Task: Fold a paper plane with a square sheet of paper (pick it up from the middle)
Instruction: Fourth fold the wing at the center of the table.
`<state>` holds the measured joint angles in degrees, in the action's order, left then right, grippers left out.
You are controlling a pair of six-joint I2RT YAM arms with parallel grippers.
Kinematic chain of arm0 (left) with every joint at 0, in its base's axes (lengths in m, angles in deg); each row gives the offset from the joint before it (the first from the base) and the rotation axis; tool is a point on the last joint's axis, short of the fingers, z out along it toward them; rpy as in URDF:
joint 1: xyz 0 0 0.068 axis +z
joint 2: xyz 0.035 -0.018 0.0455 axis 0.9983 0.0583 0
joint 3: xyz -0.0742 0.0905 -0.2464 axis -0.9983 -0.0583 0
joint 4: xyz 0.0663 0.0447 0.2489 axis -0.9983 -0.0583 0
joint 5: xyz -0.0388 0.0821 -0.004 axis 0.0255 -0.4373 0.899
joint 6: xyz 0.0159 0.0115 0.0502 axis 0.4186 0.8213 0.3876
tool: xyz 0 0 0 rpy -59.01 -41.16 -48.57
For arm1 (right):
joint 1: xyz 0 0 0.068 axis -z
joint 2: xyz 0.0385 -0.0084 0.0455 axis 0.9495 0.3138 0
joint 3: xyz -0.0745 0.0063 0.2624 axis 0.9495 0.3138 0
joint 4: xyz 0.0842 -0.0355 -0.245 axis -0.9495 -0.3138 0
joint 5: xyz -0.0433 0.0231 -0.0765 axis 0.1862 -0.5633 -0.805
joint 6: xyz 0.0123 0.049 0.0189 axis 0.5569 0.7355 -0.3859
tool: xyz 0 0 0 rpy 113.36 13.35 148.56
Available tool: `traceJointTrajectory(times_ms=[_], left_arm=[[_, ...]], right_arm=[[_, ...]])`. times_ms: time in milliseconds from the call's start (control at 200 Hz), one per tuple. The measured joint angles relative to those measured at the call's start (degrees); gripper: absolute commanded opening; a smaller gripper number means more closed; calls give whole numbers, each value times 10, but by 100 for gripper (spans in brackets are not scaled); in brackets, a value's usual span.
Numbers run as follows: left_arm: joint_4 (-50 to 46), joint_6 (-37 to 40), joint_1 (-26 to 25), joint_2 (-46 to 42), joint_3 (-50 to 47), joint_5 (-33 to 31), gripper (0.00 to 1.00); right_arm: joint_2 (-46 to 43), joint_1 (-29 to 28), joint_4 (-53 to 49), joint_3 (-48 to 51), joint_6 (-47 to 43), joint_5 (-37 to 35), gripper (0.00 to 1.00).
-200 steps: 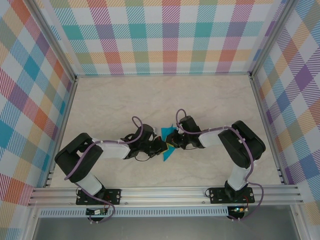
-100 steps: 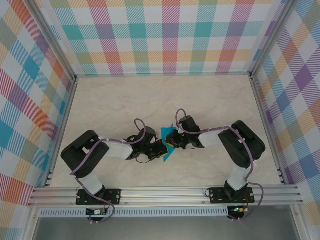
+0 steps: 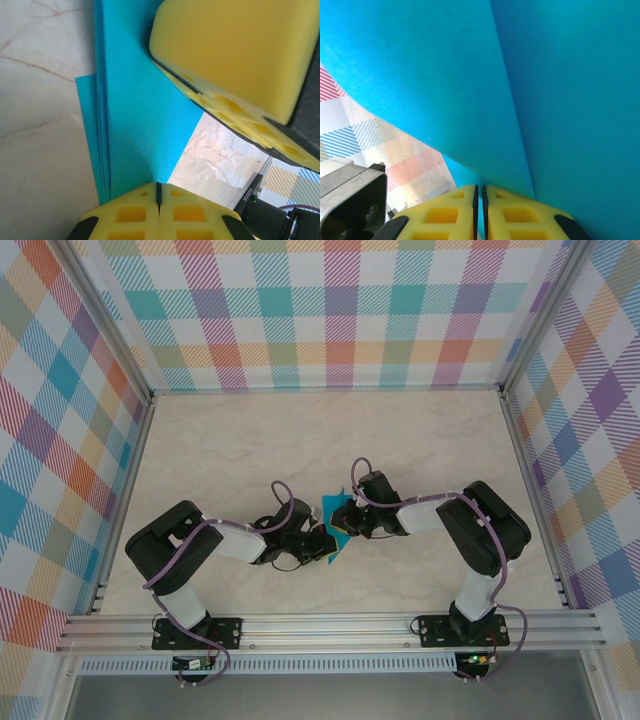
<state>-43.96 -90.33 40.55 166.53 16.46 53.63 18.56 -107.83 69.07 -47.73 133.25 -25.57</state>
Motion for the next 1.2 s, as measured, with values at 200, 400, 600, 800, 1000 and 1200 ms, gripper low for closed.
traceJointTrajectory(times_ms=[200, 400, 600, 800, 1000, 1200], left_arm=[[-34, 8, -4, -23, -3, -12, 0], [-112, 26, -8, -64, -2, -42, 0], [-177, 31, -8, -110, -2, -80, 0], [-186, 45, -8, -129, 7, -77, 0], [-177, 56, -21, -97, 57, -58, 3], [-171, 57, -24, -44, 71, -50, 3]], right_arm=[[2, 0, -4, -3, -2, 2, 13], [3, 0, -5, -4, -2, 2, 13], [5, 0, -6, -7, -2, 4, 13], [5, 0, -7, -8, 0, 4, 14], [5, 0, -10, -9, 2, 4, 14], [5, 0, -15, -11, 3, 4, 14]])
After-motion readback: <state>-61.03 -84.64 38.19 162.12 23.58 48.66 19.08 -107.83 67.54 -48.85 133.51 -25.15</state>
